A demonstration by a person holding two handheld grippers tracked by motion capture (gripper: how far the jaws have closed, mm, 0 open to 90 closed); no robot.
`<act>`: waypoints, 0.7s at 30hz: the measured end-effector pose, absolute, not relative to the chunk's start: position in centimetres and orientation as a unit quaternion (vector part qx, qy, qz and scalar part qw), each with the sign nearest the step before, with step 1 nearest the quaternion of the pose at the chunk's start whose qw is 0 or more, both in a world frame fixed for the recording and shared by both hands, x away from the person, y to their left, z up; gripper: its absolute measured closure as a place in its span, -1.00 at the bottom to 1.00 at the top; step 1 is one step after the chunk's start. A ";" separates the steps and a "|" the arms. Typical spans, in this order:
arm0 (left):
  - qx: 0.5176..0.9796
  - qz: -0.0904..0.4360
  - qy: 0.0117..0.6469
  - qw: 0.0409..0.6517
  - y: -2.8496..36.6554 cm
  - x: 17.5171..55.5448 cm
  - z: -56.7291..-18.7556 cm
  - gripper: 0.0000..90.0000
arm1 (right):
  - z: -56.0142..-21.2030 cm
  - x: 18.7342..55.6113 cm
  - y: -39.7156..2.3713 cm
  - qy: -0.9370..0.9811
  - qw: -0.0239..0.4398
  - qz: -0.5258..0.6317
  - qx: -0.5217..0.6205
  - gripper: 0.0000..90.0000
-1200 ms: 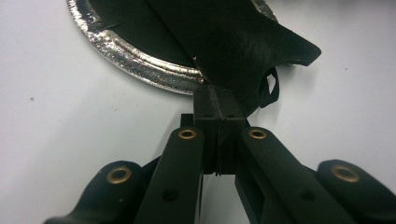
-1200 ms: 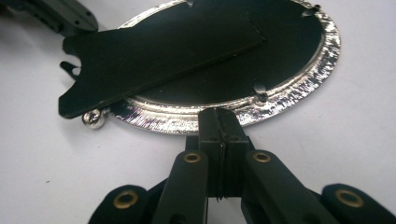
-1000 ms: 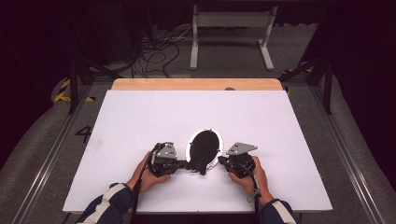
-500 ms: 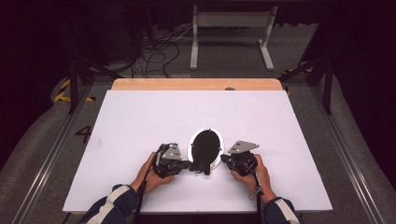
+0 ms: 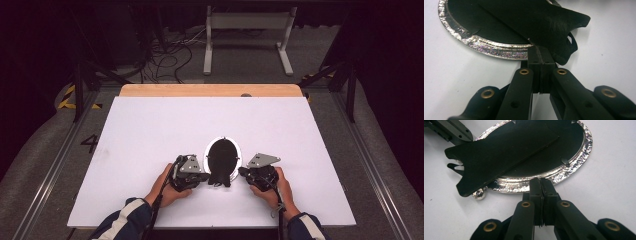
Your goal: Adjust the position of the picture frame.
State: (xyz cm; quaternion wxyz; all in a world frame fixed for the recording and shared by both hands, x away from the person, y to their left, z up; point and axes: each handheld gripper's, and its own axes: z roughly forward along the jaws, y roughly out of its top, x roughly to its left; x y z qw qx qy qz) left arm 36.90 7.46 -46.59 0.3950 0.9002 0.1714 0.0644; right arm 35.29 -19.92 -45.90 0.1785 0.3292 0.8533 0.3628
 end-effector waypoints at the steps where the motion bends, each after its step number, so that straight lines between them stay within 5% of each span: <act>1: 0.900 0.066 0.172 0.395 7.5 36.9 -46.6 1.00 | -45.9 35.3 -20.0 0.853 0.178 0.363 0.329 0.97; 21: 0.900 0.077 0.171 0.394 7.0 36.7 -46.6 1.00 | -45.9 35.6 -20.1 0.849 0.182 0.364 0.336 0.97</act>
